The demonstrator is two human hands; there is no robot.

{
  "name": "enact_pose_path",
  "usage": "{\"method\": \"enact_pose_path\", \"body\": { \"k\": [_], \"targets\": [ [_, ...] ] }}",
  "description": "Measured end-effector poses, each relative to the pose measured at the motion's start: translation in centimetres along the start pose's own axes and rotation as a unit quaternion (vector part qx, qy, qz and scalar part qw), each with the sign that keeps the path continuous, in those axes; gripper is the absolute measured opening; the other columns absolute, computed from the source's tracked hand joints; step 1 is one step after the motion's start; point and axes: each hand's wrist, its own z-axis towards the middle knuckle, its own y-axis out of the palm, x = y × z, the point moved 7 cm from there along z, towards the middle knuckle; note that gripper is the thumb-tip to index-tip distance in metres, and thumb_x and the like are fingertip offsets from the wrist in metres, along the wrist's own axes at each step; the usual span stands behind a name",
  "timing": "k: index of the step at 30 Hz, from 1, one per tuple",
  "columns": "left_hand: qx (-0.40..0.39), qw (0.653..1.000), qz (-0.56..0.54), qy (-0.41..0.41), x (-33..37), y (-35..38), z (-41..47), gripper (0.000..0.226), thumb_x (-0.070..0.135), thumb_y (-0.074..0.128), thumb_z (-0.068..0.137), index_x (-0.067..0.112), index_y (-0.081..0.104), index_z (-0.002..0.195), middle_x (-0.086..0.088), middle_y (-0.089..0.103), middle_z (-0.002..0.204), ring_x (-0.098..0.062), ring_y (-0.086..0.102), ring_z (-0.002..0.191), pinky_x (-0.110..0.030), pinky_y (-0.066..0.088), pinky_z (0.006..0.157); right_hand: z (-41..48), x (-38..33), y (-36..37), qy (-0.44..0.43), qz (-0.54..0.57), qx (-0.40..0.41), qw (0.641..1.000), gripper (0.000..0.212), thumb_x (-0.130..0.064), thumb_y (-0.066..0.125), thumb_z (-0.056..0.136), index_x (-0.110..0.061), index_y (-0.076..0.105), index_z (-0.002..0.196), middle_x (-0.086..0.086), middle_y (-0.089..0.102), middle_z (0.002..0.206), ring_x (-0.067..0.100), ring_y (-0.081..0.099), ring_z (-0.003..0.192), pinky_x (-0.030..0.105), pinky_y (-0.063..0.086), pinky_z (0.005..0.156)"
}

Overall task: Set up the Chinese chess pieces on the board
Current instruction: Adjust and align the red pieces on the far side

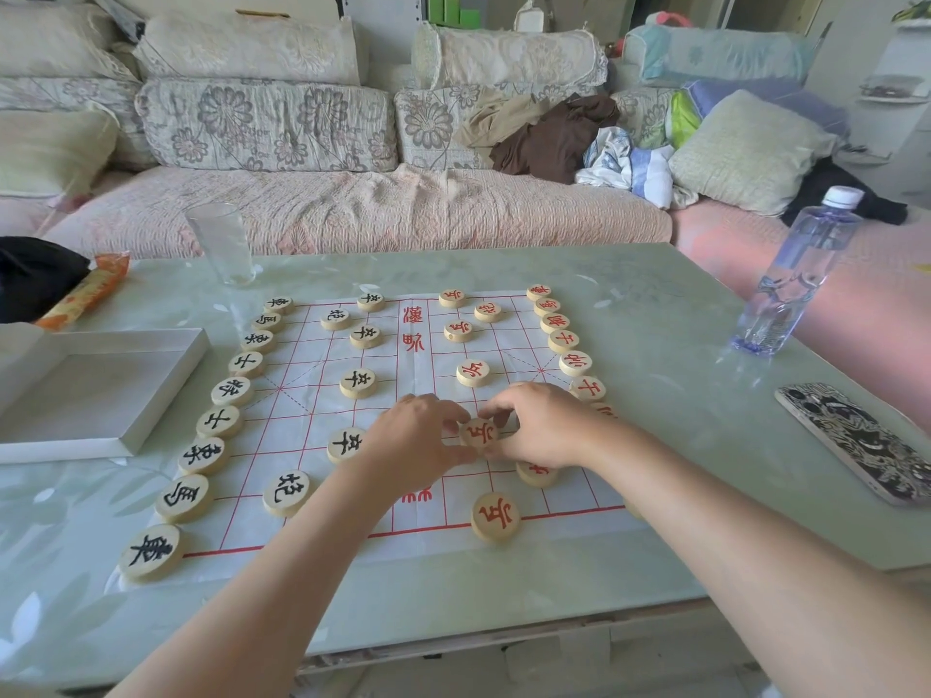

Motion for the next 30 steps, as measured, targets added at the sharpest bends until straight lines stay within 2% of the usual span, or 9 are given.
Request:
{"method": "enact_pose_path", "body": {
  "k": [7, 12, 14, 16, 20, 24, 26, 28, 30],
  "targets": [
    [0.004, 1.000, -0.005, -0.003, -0.2, 0.2, 0.2, 0.042, 0.052, 0.074, 0.074, 0.036, 0.064, 0.111, 0.018, 0.060, 0.096, -0.008, 0.050, 0.096, -0.029, 0.048, 0.080, 0.1, 0.0, 0.1, -0.002, -0.009, -0.006, 1.000, 0.039, -0.047, 0.072, 0.080, -0.040, 0.066, 0.118, -0.017, 0.059, 0.104, 0.005, 0.050, 0.082, 0.019, 0.034, 0.061],
    [-0.001, 1.000, 0.004, -0.001, -0.1, 0.2, 0.2, 0.046, 0.052, 0.074, 0.073, 0.034, 0.062, 0.114, 0.016, 0.061, 0.100, -0.010, 0.052, 0.100, -0.029, 0.048, 0.081, 0.4, 0.2, 0.2, 0.009, -0.004, -0.022, 1.000, 0.053, -0.041, 0.075, 0.079, -0.038, 0.061, 0.130, -0.013, 0.061, 0.124, 0.011, 0.057, 0.108, 0.028, 0.048, 0.088],
    [-0.017, 1.000, 0.000, -0.007, -0.2, 0.2, 0.3, 0.057, 0.052, 0.075, 0.072, 0.032, 0.058, 0.123, 0.015, 0.061, 0.104, -0.009, 0.052, 0.098, -0.028, 0.047, 0.081, 0.4, 0.3, -0.1, 0.013, 0.015, -0.030, 0.999, 0.060, -0.041, 0.077, 0.078, -0.037, 0.058, 0.134, -0.017, 0.060, 0.121, 0.006, 0.056, 0.102, 0.023, 0.046, 0.084],
    [-0.047, 0.998, -0.024, -0.024, -0.5, 0.1, 0.5, 0.067, 0.049, 0.076, 0.073, 0.028, 0.051, 0.132, 0.014, 0.060, 0.107, -0.010, 0.052, 0.093, -0.025, 0.046, 0.078, 0.5, 0.5, -0.9, 0.021, 0.064, -0.012, 0.998, 0.056, -0.041, 0.074, 0.080, -0.037, 0.058, 0.134, -0.020, 0.059, 0.114, 0.003, 0.056, 0.096, 0.019, 0.043, 0.077],
    [-0.046, 0.998, -0.034, -0.033, -0.5, -0.9, 1.8, 0.057, 0.037, 0.071, 0.083, 0.025, 0.049, 0.134, 0.012, 0.059, 0.109, -0.011, 0.055, 0.092, -0.023, 0.045, 0.074, 1.5, 1.3, -2.6, 0.044, 0.089, 0.076, 0.992, 0.037, -0.035, 0.064, 0.089, -0.038, 0.062, 0.125, -0.015, 0.059, 0.113, 0.002, 0.057, 0.084, 0.019, 0.042, 0.068],
    [-0.078, 0.990, -0.103, -0.055, -0.7, -1.2, 3.6, 0.037, 0.027, 0.069, 0.085, 0.027, 0.055, 0.119, 0.011, 0.061, 0.102, -0.012, 0.059, 0.080, -0.019, 0.045, 0.059, 3.4, 1.6, -2.7, 0.060, 0.058, 0.104, 0.991, 0.042, -0.036, 0.061, 0.092, -0.028, 0.058, 0.132, -0.007, 0.057, 0.123, 0.014, 0.057, 0.107, 0.030, 0.045, 0.090],
    [-0.097, 0.984, -0.136, -0.069, -0.8, -1.1, 4.7, 0.031, 0.019, 0.066, 0.086, 0.026, 0.057, 0.115, 0.008, 0.062, 0.100, -0.012, 0.059, 0.075, -0.022, 0.047, 0.057, 4.7, 2.2, -2.5, 0.076, 0.051, 0.105, 0.990, 0.044, -0.031, 0.058, 0.093, -0.028, 0.054, 0.136, -0.004, 0.055, 0.130, 0.017, 0.055, 0.114, 0.032, 0.045, 0.095],
    [-0.059, 0.987, -0.131, -0.074, -1.1, -1.7, 5.9, 0.027, 0.012, 0.056, 0.088, 0.026, 0.058, 0.111, 0.006, 0.061, 0.100, -0.011, 0.056, 0.073, -0.022, 0.044, 0.055, 5.8, 2.7, -2.5, 0.086, 0.049, 0.103, 0.990, 0.046, -0.020, 0.055, 0.092, -0.028, 0.053, 0.138, -0.003, 0.054, 0.133, 0.017, 0.055, 0.117, 0.031, 0.045, 0.097],
    [-0.002, 0.993, -0.095, -0.071, -1.3, -2.3, 6.9, 0.034, 0.006, 0.048, 0.088, 0.025, 0.057, 0.114, 0.006, 0.058, 0.103, -0.010, 0.054, 0.078, -0.021, 0.043, 0.055, 6.5, 2.9, -2.5, 0.086, 0.048, 0.095, 0.991, 0.049, -0.020, 0.057, 0.091, -0.028, 0.051, 0.139, -0.004, 0.054, 0.133, 0.016, 0.054, 0.118, 0.029, 0.044, 0.098]
  ]
}}
